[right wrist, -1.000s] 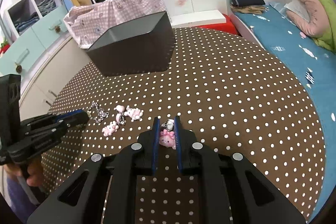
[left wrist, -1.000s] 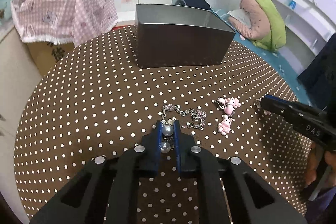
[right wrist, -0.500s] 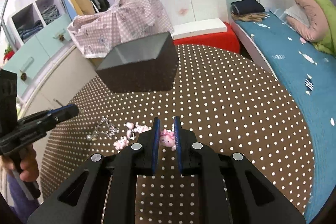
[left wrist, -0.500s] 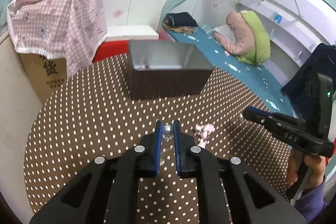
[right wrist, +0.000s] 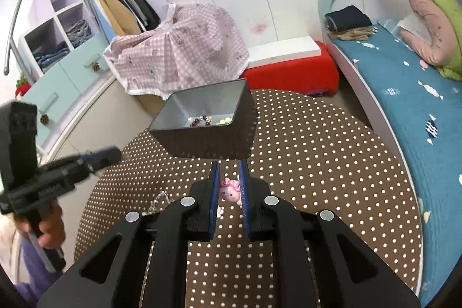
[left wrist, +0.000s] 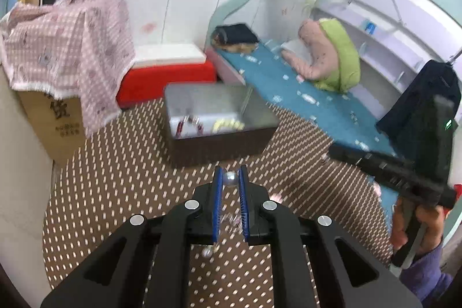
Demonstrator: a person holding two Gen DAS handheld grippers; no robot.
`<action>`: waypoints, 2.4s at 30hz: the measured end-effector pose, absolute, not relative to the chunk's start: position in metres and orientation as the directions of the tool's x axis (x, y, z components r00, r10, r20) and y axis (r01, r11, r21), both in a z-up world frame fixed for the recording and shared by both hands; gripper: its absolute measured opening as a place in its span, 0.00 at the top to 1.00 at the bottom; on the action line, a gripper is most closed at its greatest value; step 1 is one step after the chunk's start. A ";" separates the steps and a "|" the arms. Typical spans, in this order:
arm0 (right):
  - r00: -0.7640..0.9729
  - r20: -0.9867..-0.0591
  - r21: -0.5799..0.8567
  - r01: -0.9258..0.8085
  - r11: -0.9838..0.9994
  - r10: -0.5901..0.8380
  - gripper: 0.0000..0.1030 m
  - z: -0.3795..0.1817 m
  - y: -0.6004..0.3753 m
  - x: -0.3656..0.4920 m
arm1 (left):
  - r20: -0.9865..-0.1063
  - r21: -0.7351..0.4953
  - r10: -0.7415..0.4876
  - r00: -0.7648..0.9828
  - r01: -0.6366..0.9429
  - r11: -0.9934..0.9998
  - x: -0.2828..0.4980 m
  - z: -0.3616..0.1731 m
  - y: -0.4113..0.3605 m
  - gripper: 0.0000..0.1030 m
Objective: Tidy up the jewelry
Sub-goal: 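Lift the pink charm and silver chain and carry both toward the tin box, then lower both grippers into the tin box and open them to release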
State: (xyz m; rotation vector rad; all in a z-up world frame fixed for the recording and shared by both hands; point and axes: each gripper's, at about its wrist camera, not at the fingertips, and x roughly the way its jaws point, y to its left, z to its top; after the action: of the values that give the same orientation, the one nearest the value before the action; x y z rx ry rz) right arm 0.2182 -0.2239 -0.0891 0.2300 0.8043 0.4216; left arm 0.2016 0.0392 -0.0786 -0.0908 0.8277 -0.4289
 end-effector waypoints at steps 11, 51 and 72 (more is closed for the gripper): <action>0.593 -0.665 0.363 -0.276 0.890 0.455 0.86 -0.105 -0.219 0.214 | -0.807 -0.170 -0.313 0.501 0.310 0.935 0.191 -0.149 0.032 0.65; 0.616 -0.628 0.308 -0.366 0.878 0.476 0.86 -0.042 -0.160 0.303 | -0.629 -0.171 -0.418 0.655 0.408 0.897 0.289 -0.006 0.011 0.97; 0.522 -0.731 0.314 -0.313 0.896 0.439 0.84 -0.108 -0.142 0.338 | -0.784 -0.245 -0.363 0.504 0.285 0.927 0.329 -0.093 0.027 0.64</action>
State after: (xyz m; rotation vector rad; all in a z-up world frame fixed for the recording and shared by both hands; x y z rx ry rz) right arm 0.3385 -0.1420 -0.1083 0.1502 0.9168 0.4521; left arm 0.3294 0.0268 -0.0929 -0.0880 0.9667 -0.3917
